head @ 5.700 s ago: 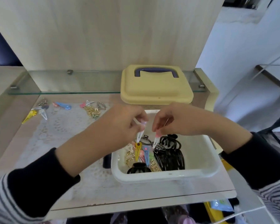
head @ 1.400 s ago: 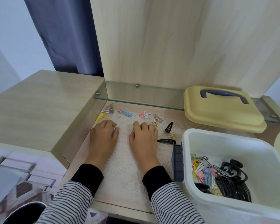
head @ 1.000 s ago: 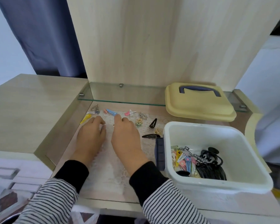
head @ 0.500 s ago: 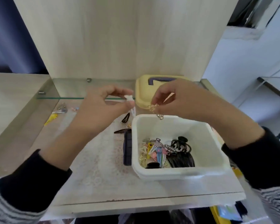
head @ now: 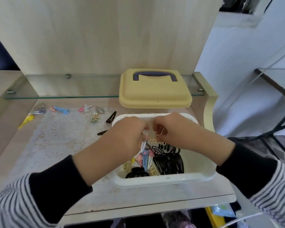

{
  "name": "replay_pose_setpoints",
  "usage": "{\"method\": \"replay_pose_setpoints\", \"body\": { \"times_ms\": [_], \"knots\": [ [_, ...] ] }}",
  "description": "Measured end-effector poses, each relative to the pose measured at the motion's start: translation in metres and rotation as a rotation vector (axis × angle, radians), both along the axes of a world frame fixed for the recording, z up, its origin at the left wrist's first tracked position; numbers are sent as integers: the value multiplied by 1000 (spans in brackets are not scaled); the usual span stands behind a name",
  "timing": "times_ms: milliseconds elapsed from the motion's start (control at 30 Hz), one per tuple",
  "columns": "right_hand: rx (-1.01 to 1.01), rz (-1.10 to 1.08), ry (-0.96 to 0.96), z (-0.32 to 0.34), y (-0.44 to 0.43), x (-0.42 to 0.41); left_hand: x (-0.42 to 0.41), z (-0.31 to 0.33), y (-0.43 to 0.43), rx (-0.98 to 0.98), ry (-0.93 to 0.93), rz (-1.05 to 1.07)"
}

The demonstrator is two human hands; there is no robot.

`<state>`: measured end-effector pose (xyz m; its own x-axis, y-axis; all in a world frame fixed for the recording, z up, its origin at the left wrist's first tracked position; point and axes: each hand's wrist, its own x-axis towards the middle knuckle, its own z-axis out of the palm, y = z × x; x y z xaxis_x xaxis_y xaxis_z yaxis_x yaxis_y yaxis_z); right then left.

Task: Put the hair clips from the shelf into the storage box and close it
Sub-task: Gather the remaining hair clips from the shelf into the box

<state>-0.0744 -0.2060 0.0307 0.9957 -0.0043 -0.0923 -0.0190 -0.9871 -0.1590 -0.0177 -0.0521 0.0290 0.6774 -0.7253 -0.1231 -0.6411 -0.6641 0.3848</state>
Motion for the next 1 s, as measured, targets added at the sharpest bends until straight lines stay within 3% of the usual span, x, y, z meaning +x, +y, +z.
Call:
{"method": "replay_pose_setpoints", "body": {
  "times_ms": [267,400,700,1000],
  "knots": [
    [-8,114,35,-14,-1,11,0,-18,-13,215,-148,-59],
    [-59,125,-35,-16,-1,8,-2,-14,-14,299,-97,-54],
    [51,118,-126,-18,-8,9,-4,-13,-18,381,-159,-34],
    [-225,98,-56,-24,-4,7,-4,-20,-20,397,-210,-70]
  ]
}}
